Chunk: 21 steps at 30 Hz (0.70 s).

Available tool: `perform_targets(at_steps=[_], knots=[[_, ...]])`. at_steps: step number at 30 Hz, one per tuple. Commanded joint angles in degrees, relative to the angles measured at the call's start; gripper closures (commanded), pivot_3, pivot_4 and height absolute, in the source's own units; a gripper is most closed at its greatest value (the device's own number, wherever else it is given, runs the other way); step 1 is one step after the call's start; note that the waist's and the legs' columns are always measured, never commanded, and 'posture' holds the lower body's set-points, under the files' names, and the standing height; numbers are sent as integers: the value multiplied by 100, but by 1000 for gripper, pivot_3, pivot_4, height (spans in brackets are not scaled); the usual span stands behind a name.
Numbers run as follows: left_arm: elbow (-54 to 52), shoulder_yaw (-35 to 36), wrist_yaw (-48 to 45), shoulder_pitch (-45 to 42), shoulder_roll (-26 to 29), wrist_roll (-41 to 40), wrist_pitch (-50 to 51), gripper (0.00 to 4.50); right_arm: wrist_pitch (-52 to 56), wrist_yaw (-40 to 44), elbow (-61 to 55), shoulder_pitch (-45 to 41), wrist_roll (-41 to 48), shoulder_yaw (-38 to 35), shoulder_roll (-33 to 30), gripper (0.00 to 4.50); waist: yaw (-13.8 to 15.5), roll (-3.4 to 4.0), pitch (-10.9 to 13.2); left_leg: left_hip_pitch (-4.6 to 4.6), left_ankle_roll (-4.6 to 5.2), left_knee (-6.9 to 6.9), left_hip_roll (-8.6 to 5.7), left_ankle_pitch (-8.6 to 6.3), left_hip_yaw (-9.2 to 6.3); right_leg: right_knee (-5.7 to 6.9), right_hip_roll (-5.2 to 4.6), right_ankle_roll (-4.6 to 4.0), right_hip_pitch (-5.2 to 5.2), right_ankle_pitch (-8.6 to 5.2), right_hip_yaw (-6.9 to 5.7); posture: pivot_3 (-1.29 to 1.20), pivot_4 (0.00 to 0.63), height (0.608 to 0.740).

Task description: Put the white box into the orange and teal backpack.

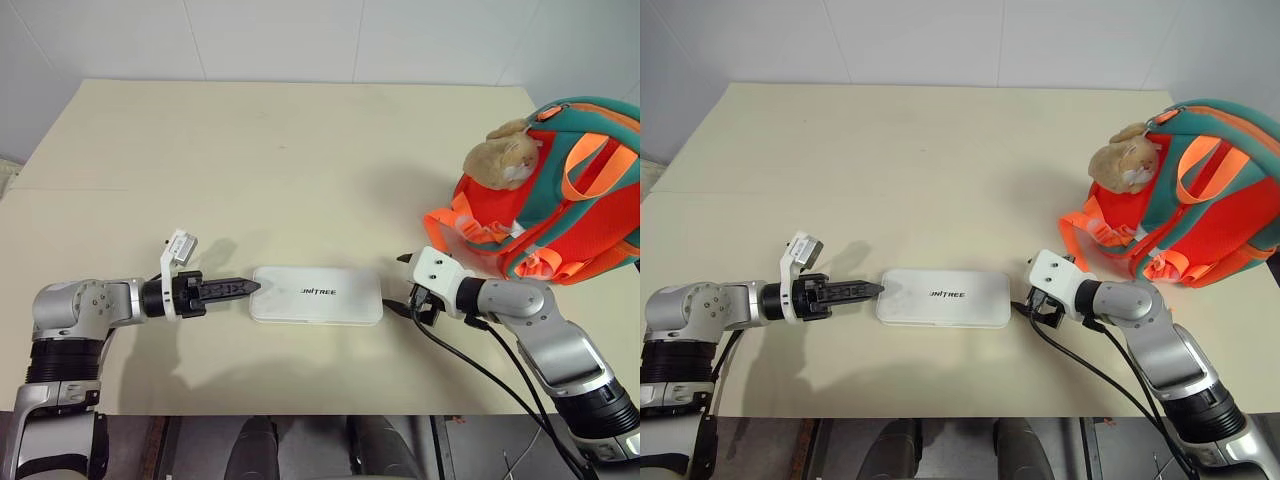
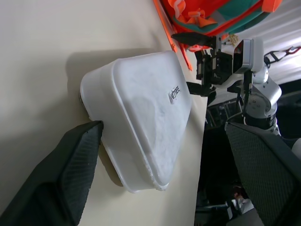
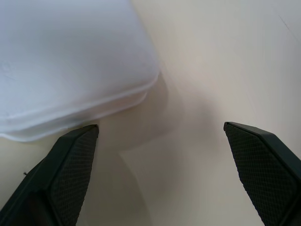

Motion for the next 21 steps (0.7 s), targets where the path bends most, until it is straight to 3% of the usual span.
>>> perform_targets(at_steps=[1,21], knots=[[26,-201,-163,-111,-3,-46,4,59,-146,24,-123,-46,4,0,76,0,3,0,0,0,0,0,0,0,0,0,0,0,0,0,0,0,150,740],[-505,-321,-126,101,76,-129,37,59,-243,80,-143,-6,-90,-15,220,0,2,0,0,1,0,11,0,0,0,1,0,3,7,2,0,0,150,740]])
